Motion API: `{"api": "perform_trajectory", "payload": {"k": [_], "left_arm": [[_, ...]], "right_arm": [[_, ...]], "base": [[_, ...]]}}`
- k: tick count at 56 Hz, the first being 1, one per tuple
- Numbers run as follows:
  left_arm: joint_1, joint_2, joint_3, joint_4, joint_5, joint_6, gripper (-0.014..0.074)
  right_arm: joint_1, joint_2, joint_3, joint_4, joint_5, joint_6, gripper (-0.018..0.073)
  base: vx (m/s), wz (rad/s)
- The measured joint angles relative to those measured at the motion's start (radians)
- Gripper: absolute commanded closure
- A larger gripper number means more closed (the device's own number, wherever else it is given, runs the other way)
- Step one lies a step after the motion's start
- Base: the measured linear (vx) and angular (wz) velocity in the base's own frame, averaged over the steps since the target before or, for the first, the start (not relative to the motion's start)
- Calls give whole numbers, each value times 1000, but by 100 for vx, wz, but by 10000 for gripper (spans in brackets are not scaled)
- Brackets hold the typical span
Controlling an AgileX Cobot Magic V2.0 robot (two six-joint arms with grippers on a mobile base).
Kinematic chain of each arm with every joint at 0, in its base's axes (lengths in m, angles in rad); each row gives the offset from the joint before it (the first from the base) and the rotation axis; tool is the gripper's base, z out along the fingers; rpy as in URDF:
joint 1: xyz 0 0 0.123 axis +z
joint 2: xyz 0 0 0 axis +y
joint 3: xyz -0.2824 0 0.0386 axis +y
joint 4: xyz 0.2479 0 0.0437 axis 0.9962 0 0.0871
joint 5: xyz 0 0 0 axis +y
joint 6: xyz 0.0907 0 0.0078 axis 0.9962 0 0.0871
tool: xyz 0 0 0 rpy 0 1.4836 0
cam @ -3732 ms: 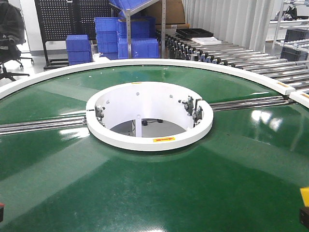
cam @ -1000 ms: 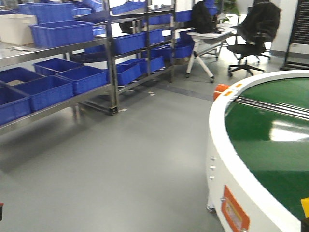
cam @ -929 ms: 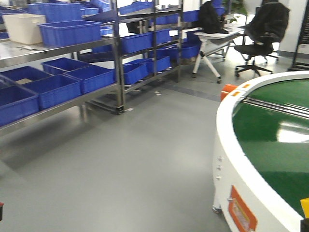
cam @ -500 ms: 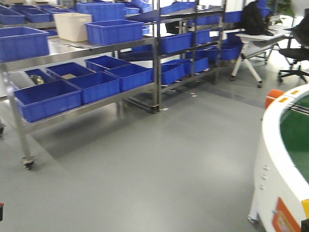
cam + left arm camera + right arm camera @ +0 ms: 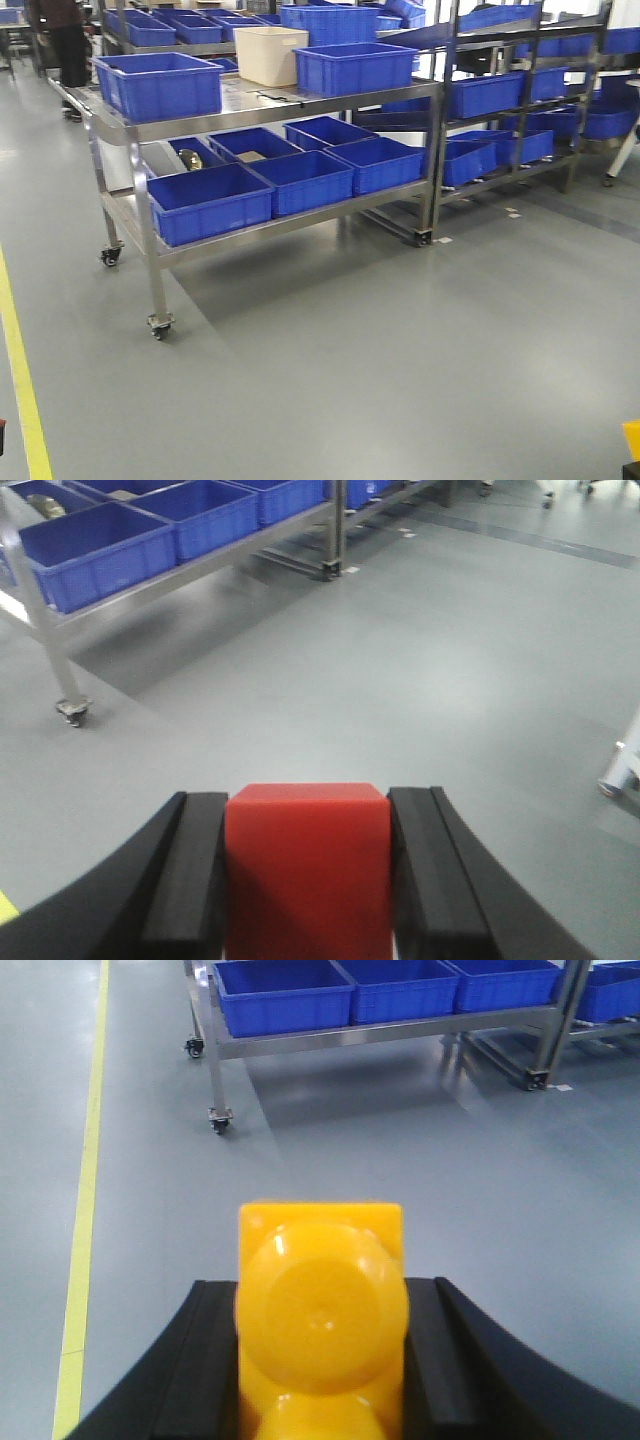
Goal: Pick red and yellow blocks into blue bin
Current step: 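Drive the base away from the table holding both blocks, then drive the base past the shelves up to the large blue bin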
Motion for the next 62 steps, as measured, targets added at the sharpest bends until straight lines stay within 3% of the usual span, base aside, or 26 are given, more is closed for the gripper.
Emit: {"api": "perform_trajectory", "payload": {"k": [24,62], "left_arm": [[0,-3,0,0,1,0,596],[0,-3,0,0,0,0,594]], "right_arm": [[0,0,0,0,0,0,569],[0,0,0,0,9,0,569]], "base": [[41,-1],[56,-34]]}}
